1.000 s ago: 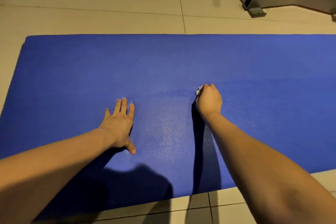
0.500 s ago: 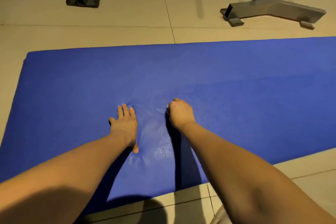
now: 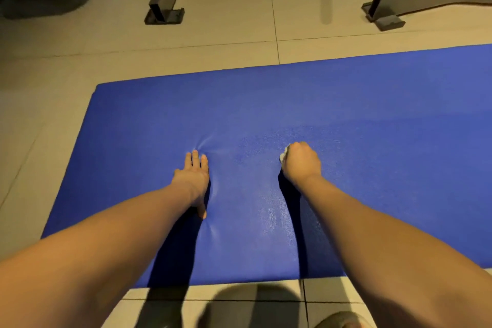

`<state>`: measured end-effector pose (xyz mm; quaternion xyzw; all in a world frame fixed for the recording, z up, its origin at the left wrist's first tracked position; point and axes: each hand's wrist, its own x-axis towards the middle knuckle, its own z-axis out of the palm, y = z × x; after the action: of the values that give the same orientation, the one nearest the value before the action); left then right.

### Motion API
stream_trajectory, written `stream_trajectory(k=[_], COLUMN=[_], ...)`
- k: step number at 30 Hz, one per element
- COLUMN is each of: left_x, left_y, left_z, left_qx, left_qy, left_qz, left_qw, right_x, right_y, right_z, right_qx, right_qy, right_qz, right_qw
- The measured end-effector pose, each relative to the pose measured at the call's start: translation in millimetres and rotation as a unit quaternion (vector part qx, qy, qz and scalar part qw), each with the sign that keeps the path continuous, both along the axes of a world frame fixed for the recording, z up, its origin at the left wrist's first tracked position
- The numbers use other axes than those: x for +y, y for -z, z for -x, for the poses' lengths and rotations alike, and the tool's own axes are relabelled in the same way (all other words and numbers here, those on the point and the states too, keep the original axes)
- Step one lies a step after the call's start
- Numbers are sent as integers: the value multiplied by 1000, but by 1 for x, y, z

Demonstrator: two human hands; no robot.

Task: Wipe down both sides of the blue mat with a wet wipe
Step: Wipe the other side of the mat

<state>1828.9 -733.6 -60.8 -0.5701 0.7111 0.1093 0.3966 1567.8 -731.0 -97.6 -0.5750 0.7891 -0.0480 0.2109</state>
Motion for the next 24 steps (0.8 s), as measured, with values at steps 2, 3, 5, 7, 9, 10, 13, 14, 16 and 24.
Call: stream_trajectory(k=[2, 3, 5, 7, 9, 10, 13, 14, 16, 24], left_x=[-1, -1, -4, -5, -6, -7, -6, -5, -6, -7], left_y=[2, 4, 9, 13, 15, 17, 19, 21, 23, 22], left_z=[-2, -4, -6, -7, -11, -16, -34, -38, -44, -44], left_qx=[3, 9, 13, 13, 22, 35, 85, 95, 112, 140], left_qy=[1, -1, 1, 12, 25, 35, 57, 61, 68, 65], left_qz=[1, 0, 3, 2, 13, 19, 26, 29, 28, 27], left_qw=[1000, 1000, 1000, 1000, 999, 999, 994, 993, 991, 988], right_x=[3, 4, 6, 5, 4, 4, 1, 0, -1, -9], right_y=[3, 6, 10, 9, 7, 6, 5, 5, 3, 1], right_z=[-9, -15, -33, -61, -89, -98, -87, -71, -31, -79], right_qx=[-9, -22, -49, -81, -95, -90, -73, -65, -34, -47], right_qy=[-14, -14, -14, -36, -78, -94, -57, -16, 88, 173], right_qz=[16, 27, 50, 66, 61, 51, 49, 54, 62, 82], right_qw=[1000, 999, 997, 994, 991, 990, 994, 996, 994, 980])
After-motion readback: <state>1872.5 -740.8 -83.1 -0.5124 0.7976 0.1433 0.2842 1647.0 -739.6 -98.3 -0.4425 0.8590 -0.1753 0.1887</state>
